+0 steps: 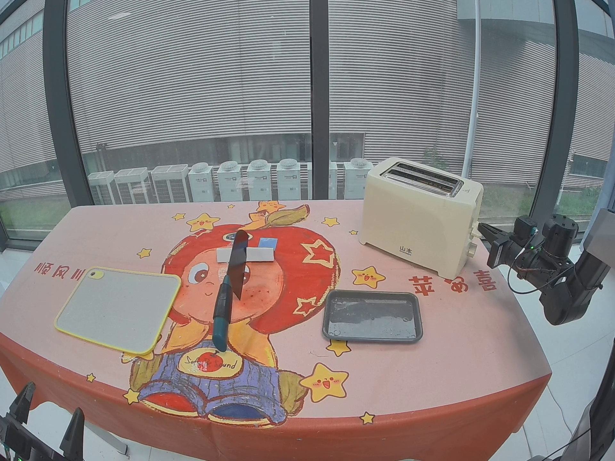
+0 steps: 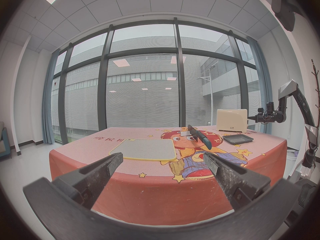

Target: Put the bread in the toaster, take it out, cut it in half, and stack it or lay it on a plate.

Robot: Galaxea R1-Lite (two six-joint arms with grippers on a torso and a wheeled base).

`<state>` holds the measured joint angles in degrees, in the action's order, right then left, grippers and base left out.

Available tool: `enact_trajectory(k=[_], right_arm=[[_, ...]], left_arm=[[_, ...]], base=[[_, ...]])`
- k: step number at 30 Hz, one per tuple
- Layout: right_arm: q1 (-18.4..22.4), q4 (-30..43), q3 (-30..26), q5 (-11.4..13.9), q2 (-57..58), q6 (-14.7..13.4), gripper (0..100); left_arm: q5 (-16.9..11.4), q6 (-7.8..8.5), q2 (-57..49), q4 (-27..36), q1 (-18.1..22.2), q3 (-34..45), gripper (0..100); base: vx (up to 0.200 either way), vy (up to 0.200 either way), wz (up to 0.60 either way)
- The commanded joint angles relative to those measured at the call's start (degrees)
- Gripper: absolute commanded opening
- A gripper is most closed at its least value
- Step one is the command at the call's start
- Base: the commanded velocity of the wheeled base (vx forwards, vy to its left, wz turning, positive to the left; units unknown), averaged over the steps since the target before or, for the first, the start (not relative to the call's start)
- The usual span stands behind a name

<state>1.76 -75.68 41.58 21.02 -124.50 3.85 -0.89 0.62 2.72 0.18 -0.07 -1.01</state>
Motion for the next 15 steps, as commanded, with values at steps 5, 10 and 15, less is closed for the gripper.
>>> enact_trajectory(k=[5,10,15], right_arm=[[0.0,-0.52,-0.27,0.17,3.21,0.01,0],[0.0,-0.43,-1.68,0.25,5.76,0.1,0],[-0.17,-0.52,-3.09,0.52,7.43,0.1,0]], left_arm=[[0.01,-0.01,0.09,-0.01,-0.01,1.01,100],[0.01,-0.01,0.09,0.08,-0.01,1.01,100],[0.01,-0.01,0.09,-0.01,-0.01,1.01,100]], base=[[0.0,0.0,0.0],[0.0,0.0,0.0],[0.0,0.0,0.0]])
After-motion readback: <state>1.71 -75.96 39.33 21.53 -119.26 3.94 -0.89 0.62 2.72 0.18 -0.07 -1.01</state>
